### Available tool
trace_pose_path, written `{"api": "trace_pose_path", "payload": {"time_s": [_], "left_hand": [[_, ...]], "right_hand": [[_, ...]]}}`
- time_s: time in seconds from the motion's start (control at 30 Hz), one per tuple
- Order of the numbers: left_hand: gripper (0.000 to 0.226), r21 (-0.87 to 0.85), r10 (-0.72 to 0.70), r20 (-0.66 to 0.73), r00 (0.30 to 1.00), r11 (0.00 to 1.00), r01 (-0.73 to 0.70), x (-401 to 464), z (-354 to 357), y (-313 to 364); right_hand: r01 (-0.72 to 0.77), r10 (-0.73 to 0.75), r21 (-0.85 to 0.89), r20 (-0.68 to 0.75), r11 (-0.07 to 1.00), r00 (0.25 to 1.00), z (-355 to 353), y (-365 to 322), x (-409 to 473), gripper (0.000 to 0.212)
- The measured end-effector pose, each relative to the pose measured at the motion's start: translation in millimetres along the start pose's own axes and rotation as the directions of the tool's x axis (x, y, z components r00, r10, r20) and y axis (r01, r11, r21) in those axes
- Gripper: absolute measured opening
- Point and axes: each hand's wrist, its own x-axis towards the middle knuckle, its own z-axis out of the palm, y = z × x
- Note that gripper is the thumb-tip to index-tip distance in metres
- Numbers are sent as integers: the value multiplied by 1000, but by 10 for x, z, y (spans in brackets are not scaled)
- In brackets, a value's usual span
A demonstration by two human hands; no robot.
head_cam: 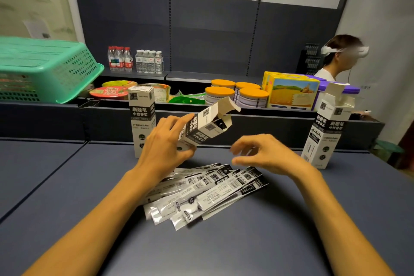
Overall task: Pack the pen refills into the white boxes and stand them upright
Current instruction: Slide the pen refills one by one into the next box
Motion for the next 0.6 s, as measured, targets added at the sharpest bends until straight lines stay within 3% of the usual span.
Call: {"api": "trace_pose_path", "payload": {"time_s": [0.1,0.23,0.43,0.6], "left_hand": [[80,-5,-2,11,1000,1000,2,-8,10,-3],[81,-11,-10,9,1000,1000,10,-5,7,-11],[82,-14,-16,11,1000,1000,16,-6,7,-31],[82,-11,-16,14,1000,1000,16,-11,13,-32]], "right_hand": [[-50,56,-36,204,998,977,82,23,23,30],[-95,120,-94,306,991,944,152,39,35,34],[-100,117,-72,299,992,947,183,50,45,32],[-52,58,-26,291,998,955,146,63,30,19]]}}
